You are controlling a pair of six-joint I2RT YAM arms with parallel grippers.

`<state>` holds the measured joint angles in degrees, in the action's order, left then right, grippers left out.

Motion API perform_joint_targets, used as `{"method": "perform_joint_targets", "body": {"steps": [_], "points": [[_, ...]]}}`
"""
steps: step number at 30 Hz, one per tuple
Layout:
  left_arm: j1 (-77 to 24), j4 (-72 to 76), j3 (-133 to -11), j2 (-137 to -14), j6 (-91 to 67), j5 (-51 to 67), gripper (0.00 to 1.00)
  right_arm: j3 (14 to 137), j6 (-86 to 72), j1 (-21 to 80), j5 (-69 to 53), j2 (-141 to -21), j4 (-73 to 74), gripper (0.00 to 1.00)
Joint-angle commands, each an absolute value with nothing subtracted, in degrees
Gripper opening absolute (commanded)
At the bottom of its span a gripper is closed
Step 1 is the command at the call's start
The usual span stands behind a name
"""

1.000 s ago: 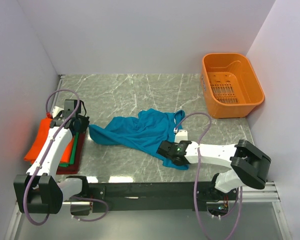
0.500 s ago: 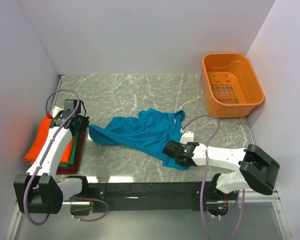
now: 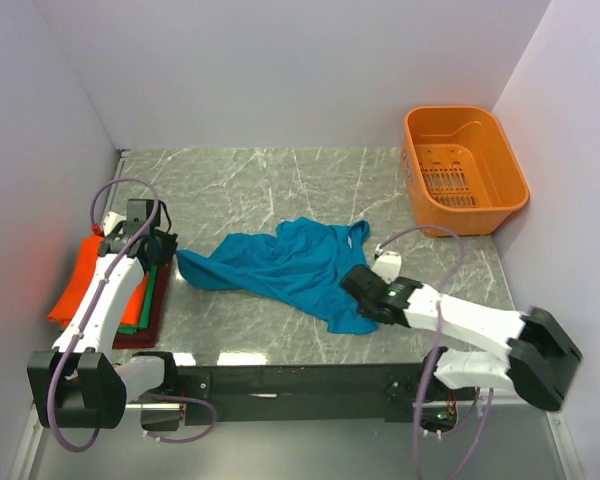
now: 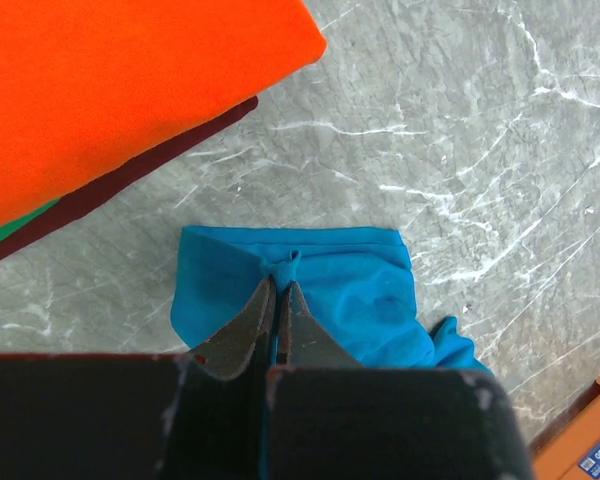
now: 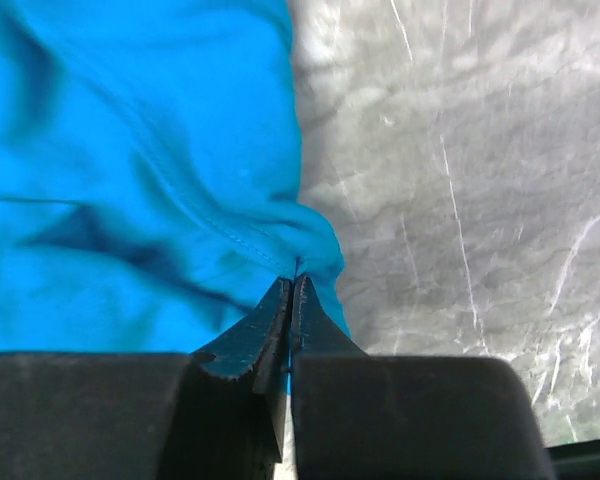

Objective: Fold and stack the t-shirts
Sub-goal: Flatten the tshirt out

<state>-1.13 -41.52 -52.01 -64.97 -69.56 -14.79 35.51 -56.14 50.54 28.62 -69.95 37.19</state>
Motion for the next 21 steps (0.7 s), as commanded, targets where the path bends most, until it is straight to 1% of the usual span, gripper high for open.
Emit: {"method": "perform_joint_targets", "body": {"steps": [1,5,6,9,11,13,21], "points": [[-0.7,-41.92,-55.36,-63.02,-67.59,-14.5,0.01,36.65,-53.97,48.87,28.48,-61.01,37.08,0.0],[-0.53,-42.98,-58.09,-62.05,-66.36,-14.68,0.01,40.95,-51.77,45.89,27.69,-50.91,40.51,0.0],[-0.53,-43.24,-58.79,-61.79,-66.01,-14.76,0.01,43.22,-50.64,44.49,27.42,-47.06,40.95,0.0],[-0.26,-44.91,-62.48,-60.3,-65.22,-15.38,0.01,48.84,-48.18,41.94,27.33,-41.16,40.78,0.0],[-0.18,-46.92,-66.34,-59.68,-64.78,-16.26,0.01,52.45,-47.38,40.87,28.47,-39.82,41.31,0.0],[-0.18,-48.07,-70.65,-58.98,-64.25,-16.87,0.01,58.6,-46.06,39.82,30.05,-38.85,41.84,0.0],[-0.18,-55.01,-87.51,-54.85,-63.99,-19.07,0.01,79.44,-40.35,39.38,36.38,-37.18,41.49,0.0]]}}
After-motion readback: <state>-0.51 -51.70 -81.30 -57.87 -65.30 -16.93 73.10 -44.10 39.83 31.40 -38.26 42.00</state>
